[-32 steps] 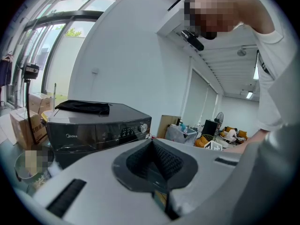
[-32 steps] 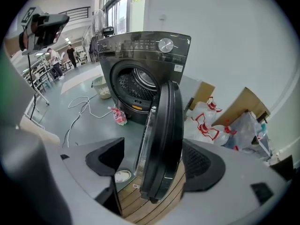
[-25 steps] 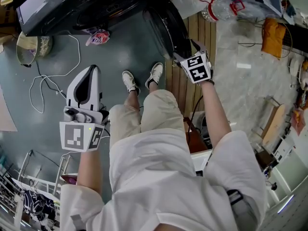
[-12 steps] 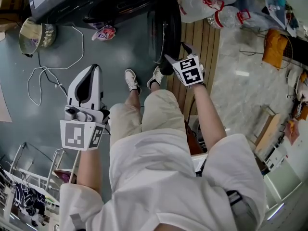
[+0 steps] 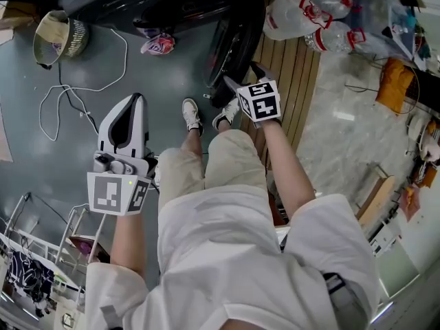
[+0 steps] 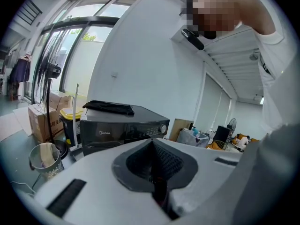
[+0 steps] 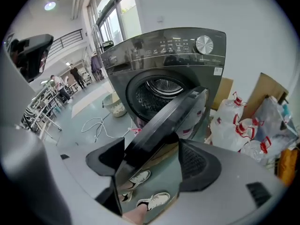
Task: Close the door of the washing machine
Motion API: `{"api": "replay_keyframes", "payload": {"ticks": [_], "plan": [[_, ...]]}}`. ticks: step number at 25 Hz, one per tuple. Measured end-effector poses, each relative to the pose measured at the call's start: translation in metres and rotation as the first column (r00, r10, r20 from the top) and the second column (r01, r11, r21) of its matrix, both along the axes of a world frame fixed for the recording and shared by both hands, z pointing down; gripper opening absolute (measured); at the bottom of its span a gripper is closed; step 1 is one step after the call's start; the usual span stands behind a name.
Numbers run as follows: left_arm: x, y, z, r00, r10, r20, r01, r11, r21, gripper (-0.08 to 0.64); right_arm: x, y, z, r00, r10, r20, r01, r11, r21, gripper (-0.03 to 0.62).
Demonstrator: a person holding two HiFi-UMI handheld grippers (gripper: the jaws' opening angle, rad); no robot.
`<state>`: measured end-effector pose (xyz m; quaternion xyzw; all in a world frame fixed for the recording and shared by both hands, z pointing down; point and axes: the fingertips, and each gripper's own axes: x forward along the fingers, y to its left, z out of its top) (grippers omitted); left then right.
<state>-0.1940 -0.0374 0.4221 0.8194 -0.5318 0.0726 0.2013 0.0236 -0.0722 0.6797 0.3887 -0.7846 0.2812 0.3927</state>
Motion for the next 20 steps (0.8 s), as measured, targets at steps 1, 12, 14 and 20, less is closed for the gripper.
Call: {"api": "replay_keyframes", "payload": {"ticks": [1,12,14,20], "plan": [[-0.003,0.0,0.0,1.0,-0.005,-0.002,0.005,1.0,-0.001,0.003,-0.004,-0.001,0.0,1.0,0.013,0.004,-0.013,1.0,-0.003,0.353],[-0.032,-0.007,-0.001,0.998,-0.062,-0.008,0.062,0.998,0.003,0.003,-0.039,-0.016,-0.002,0.991,0.127,0.052,-0.126,0.992,-0.032,0.351],[-0.035,-0.009,-0.001,0.998,-0.07,-0.01,0.07,0.998,0.005,0.003,-0.046,-0.019,-0.003,0.989,0.128,0.07,-0.125,0.991,-0.041,0.353],[-0.044,-0.01,0.001,0.995,-0.096,-0.016,0.096,0.995,0.001,0.003,-0.069,-0.029,-0.005,0.988,0.108,0.108,-0.101,0.993,-0.065,0.353]]}}
